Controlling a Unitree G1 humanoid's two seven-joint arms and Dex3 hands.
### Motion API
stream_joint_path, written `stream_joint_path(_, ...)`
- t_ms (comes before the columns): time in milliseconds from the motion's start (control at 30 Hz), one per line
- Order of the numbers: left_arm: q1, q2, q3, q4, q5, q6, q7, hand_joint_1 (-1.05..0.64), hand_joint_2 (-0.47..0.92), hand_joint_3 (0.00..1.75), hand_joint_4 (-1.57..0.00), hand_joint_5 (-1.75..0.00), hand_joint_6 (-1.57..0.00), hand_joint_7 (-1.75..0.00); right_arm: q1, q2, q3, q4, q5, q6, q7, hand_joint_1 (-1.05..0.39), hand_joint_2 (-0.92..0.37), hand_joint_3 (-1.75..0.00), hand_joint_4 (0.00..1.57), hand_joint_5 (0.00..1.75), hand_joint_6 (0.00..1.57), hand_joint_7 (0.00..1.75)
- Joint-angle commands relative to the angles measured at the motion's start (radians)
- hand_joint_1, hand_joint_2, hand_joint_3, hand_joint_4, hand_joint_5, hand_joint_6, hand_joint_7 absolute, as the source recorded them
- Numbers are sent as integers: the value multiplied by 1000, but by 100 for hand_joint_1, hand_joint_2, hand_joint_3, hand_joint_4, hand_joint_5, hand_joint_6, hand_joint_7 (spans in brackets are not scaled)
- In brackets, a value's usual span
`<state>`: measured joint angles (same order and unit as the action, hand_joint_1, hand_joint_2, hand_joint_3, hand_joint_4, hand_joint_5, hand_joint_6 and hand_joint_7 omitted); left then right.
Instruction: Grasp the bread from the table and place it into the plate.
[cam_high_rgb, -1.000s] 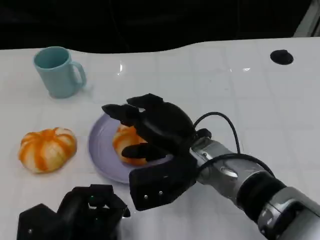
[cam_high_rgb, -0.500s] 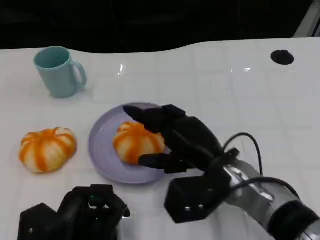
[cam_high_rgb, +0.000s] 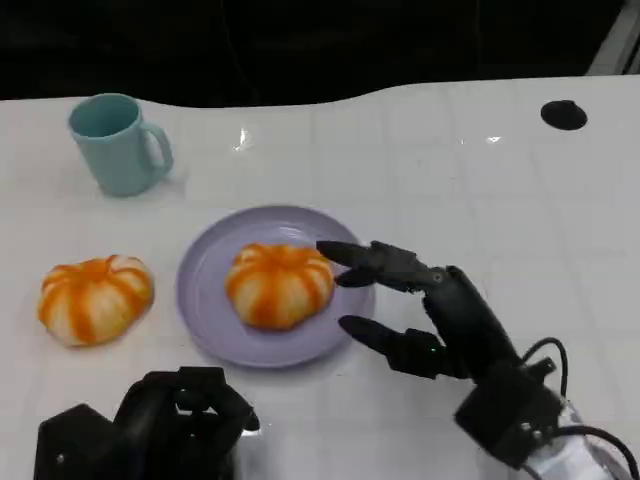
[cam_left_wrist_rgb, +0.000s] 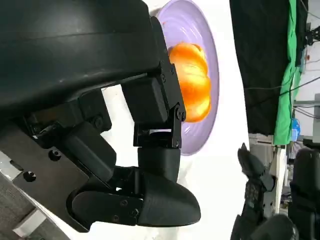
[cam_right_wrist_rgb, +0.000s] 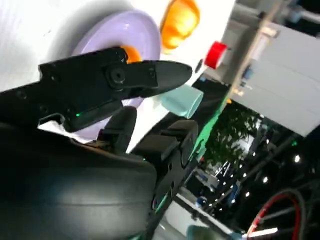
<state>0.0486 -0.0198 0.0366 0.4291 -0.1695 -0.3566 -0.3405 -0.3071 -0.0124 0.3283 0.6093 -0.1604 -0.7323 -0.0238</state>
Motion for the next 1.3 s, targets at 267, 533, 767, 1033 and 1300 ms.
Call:
stream_joint_path(267, -4, 7, 4, 5, 7, -6, 12, -105, 53, 71, -157, -123, -140, -83, 168, -22, -116, -95, 205, 12, 204, -36, -79, -60, 70, 139, 71, 106)
stream_joint_path(533, -2, 8, 5, -2, 3, 4, 9, -105, 53, 71, -157, -123, -139, -84, 260, -39, -182, -188, 245, 71, 267, -34, -62, -98, 80, 147, 82, 121)
stream_joint_path(767, -2, 8, 3, -7, 7, 8, 13, -105, 53, 72, -157, -123, -138, -85, 327, -42, -217, -257, 256, 128, 287, -39, -62, -93, 80, 166, 81, 137)
stream_joint_path(1033, 4, 8, 3, -22, 11, 20, 17, -105, 53, 72, -157, -123, -139, -86, 416, -64, -234, -373, 254, 203, 306, -43, -61, -93, 84, 175, 80, 144)
stream_joint_path(1300, 1, 14, 11, -12, 0, 11, 4, -105, 53, 72, -157, -122, -138, -86, 441, -57, -251, -376, 269, 206, 319, -44, -62, -91, 82, 175, 79, 142)
